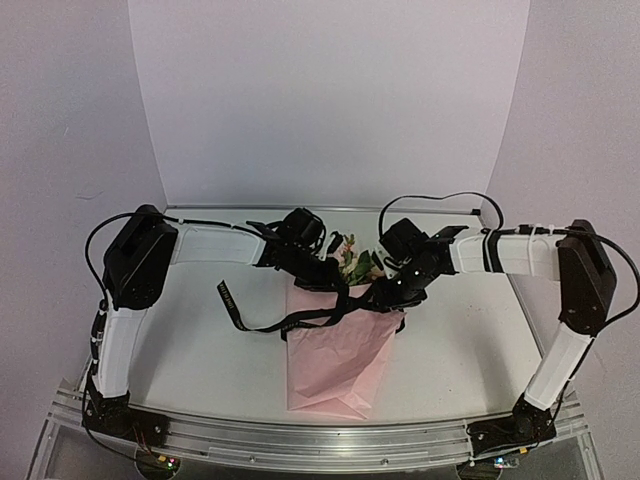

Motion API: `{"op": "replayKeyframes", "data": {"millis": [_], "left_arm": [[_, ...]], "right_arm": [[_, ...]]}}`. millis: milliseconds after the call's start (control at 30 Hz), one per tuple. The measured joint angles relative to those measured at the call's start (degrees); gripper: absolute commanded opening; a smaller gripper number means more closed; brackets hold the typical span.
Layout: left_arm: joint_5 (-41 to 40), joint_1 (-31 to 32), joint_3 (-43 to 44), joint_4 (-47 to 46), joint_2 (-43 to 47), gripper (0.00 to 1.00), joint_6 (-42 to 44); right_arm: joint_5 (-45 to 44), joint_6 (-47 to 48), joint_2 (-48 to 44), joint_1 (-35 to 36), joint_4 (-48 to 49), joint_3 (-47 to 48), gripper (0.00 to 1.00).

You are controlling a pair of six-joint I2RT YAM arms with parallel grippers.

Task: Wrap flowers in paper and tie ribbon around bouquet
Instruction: Cross the ribbon over the folded bouquet.

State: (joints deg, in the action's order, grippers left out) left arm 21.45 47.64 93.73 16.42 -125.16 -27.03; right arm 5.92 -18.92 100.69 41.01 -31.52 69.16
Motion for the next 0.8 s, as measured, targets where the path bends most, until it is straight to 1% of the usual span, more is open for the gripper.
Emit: {"op": "replayKeyframes", "data": {"millis": [267,400,633,800], "left_arm": [[0.02,0.0,0.0,-0.02,0.0,0.09,0.0],[0.02,0.0,0.0,-0.02,0.0,0.09,-0.02],[0.04,0.0,0.0,-0.04,0.0,0.09,-0.02],[0.05,0.0,0.0,-0.1,0.0,0.09,-0.02]], "right_arm": [[1.46,-2.57,2.07,-0.68,-0.32,0.59,0.4],[1.82,-3.61,2.48,-1.3,-0.45,0.68,0.34],[2.6,-4.98,2.51,-1.73,-0.69,1.88,0.13],[2.99,-5.26,2.51,-1.73,-0.75,1.99,0.04]]}}
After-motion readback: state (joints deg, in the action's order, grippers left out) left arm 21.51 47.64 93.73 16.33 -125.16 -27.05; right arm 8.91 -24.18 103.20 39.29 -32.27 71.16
